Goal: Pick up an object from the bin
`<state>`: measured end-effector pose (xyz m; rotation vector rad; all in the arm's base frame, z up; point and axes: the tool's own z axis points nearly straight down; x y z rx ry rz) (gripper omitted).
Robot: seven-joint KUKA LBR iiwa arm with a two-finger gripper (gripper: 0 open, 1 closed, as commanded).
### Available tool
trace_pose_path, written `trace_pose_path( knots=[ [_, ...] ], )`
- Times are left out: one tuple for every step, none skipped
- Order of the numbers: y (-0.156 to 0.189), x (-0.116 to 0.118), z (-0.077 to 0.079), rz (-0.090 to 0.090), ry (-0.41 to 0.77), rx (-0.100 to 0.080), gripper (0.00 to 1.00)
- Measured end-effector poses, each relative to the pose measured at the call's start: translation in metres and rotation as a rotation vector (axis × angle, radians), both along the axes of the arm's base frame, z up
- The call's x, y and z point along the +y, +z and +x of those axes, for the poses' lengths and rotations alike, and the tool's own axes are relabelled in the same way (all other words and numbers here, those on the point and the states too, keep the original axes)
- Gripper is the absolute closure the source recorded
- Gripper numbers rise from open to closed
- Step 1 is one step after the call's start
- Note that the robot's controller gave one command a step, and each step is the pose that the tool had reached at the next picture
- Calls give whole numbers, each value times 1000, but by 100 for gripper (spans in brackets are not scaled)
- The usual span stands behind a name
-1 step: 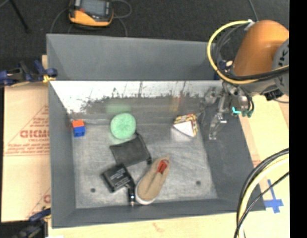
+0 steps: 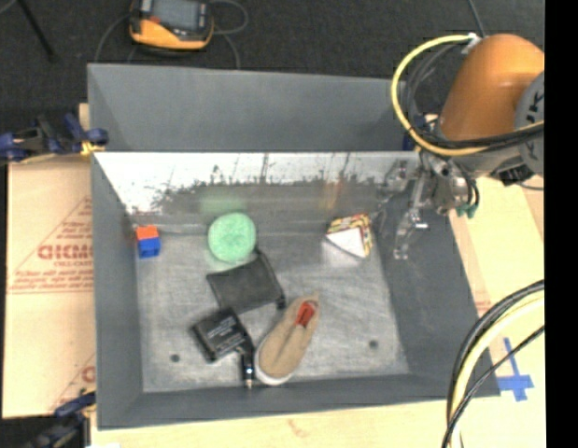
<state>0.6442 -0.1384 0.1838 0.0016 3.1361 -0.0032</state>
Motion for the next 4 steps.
trace_pose_path(
  knots=[
    [-55,1,5,-1,165,-1,0],
    [-64,8,6,-1,334,1,0],
    [-64,18,12,0,309,-3,0],
    [-106,3,13,0,226,-2,0]
  ],
)
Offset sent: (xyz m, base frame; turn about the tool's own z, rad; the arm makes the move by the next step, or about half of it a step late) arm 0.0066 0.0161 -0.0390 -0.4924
